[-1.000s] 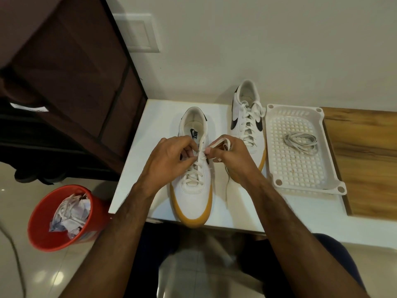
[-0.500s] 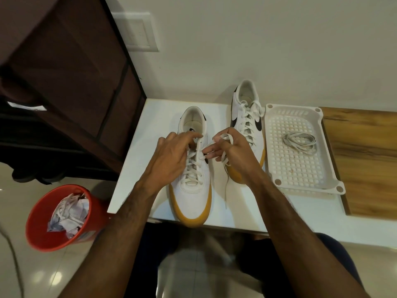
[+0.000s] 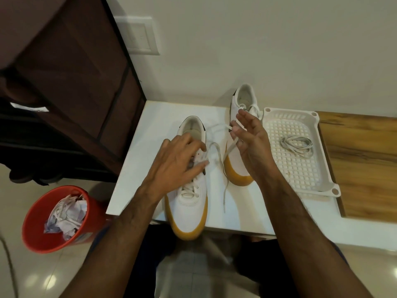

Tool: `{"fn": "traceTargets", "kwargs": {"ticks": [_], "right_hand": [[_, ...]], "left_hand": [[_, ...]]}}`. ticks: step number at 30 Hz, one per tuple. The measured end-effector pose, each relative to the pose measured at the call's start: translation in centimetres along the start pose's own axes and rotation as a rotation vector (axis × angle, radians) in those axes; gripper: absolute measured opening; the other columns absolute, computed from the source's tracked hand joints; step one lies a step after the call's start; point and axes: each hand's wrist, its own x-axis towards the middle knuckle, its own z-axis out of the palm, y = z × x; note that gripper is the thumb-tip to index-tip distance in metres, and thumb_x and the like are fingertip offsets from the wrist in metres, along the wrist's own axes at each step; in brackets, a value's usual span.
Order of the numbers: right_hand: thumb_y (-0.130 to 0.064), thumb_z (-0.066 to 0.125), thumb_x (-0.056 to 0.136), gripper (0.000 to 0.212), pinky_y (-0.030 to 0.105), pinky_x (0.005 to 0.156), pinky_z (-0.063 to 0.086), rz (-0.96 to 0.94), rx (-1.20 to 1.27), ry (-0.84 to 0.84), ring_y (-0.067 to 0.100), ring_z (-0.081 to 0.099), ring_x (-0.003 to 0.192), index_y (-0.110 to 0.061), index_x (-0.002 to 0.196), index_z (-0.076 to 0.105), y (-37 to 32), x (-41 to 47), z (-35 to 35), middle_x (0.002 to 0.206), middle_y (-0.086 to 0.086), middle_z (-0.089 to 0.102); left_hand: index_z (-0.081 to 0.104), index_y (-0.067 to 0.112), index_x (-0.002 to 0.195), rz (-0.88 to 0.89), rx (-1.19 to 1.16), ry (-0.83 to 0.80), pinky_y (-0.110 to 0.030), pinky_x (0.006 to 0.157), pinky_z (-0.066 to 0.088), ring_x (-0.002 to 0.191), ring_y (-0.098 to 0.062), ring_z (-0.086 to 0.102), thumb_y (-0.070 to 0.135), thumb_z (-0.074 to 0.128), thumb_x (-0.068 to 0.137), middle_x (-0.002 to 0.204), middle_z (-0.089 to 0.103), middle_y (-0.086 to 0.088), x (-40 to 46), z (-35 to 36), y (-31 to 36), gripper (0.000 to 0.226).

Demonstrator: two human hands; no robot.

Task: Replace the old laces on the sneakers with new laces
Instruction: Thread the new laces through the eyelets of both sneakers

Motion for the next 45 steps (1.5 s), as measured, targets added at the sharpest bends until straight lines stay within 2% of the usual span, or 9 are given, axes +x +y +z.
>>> {"fn": "traceTargets", "kwargs": {"ticks": [7, 9, 13, 18, 26, 33, 39, 41, 45], "right_hand": [[-0.005, 0.068, 0.09, 0.037, 0.023, 0.114, 0.031, -0.366, -0.783, -0.072, 0.009, 0.038, 0.141, -0.022, 0.123, 0.065, 0.7, -0.3, -0.6, 0.151, -0.004, 0.046], [-0.009, 0.068, 0.088, 0.035, 0.037, 0.116, 0.032, -0.428, -0.911, -0.116, 0.014, 0.038, 0.142, -0.023, 0.119, 0.067, 0.9, -0.5, -1.0, 0.149, -0.003, 0.047], [-0.015, 0.06, 0.091, 0.025, 0.047, 0.107, 0.041, -0.388, -0.933, -0.124, 0.013, 0.049, 0.125, -0.028, 0.111, 0.069, 1.0, -0.7, -1.6, 0.129, -0.004, 0.057], [-0.003, 0.059, 0.093, 0.024, 0.018, 0.084, 0.046, -0.3, -0.885, -0.148, 0.001, 0.056, 0.091, -0.02, 0.105, 0.071, 0.8, -0.9, -1.4, 0.112, 0.001, 0.062], [-0.002, 0.059, 0.096, 0.021, 0.005, 0.075, 0.044, -0.211, -0.861, -0.268, -0.008, 0.06, 0.082, -0.014, 0.105, 0.072, 0.9, -0.8, -1.7, 0.094, -0.012, 0.068], [0.007, 0.049, 0.097, 0.026, 0.012, 0.066, 0.049, -0.037, -0.616, -0.367, 0.008, 0.069, 0.075, -0.002, 0.109, 0.069, -0.6, -1.4, -1.6, 0.094, 0.009, 0.076], [-0.023, 0.048, 0.108, 0.03, 0.033, 0.068, 0.054, 0.144, -0.43, -0.503, 0.031, 0.071, 0.074, -0.002, 0.114, 0.068, -2.0, -3.2, 0.7, 0.091, 0.015, 0.075], [-0.02, 0.054, 0.105, 0.026, 0.026, 0.051, 0.047, 0.173, -0.415, -0.493, 0.02, 0.061, 0.058, 0.0, 0.114, 0.068, -2.0, -3.4, 1.3, 0.083, 0.014, 0.071], [-0.003, 0.053, 0.103, 0.024, 0.016, 0.039, 0.035, 0.324, -0.145, -0.493, 0.005, 0.043, 0.048, 0.003, 0.123, 0.065, -3.0, -4.1, 1.4, 0.08, 0.008, 0.064]], "left_hand": [[0.068, 0.027, 0.09, 0.045, 0.287, -0.106, -0.038, 0.074, 0.032, 0.094, -0.02, 0.046, 0.054, 0.081, 0.071, 0.1, 0.048, 0.004, 0.3, 1.6, 2.2, 0.035], [0.071, 0.024, 0.092, 0.122, 0.286, -0.107, -0.04, 0.074, 0.036, 0.093, -0.022, 0.049, 0.046, 0.084, 0.072, 0.102, 0.052, 0.001, 0.4, 1.6, 2.8, 0.032], [0.072, 0.022, 0.087, 0.396, 0.243, -0.147, -0.041, 0.077, 0.039, 0.091, -0.02, 0.049, 0.055, 0.077, 0.078, 0.097, 0.058, 0.001, -0.1, 2.1, 5.7, 0.035], [0.068, 0.017, 0.117, 0.219, 0.381, -0.505, -0.046, 0.107, 0.029, 0.118, -0.023, 0.048, 0.066, 0.058, 0.089, 0.126, 0.061, -0.003, -1.3, 4.4, 7.5, 0.058], [0.063, 0.016, 0.125, 0.124, 0.408, -0.511, -0.044, 0.109, 0.028, 0.119, -0.022, 0.049, 0.04, 0.054, 0.097, 0.131, 0.06, -0.004, -1.5, 5.4, 8.1, 0.038], [0.056, 0.024, 0.085, 0.061, 0.058, -0.277, -0.035, 0.085, 0.03, 0.084, -0.014, 0.055, 0.029, 0.065, 0.083, 0.081, 0.062, 0.01, -0.1, 1.0, 6.9, 0.01], [0.062, 0.019, 0.077, -0.184, -0.383, -0.118, -0.027, 0.079, 0.049, 0.074, -0.011, 0.062, 0.008, 0.079, 0.079, 0.074, 0.065, 0.011, -0.9, -2.7, 2.7, 0.021], [0.065, 0.016, 0.08, -0.235, -0.468, -0.002, -0.011, 0.073, 0.044, 0.077, -0.011, 0.063, 0.006, 0.08, 0.081, 0.077, 0.068, 0.009, -1.2, -3.1, 1.5, 0.018], [0.066, 0.018, 0.088, -0.318, -0.571, 0.148, -0.02, 0.077, 0.045, 0.077, -0.015, 0.061, 0.01, 0.078, 0.085, 0.083, 0.068, 0.009, -0.9, -3.1, 0.2, 0.015]]}}
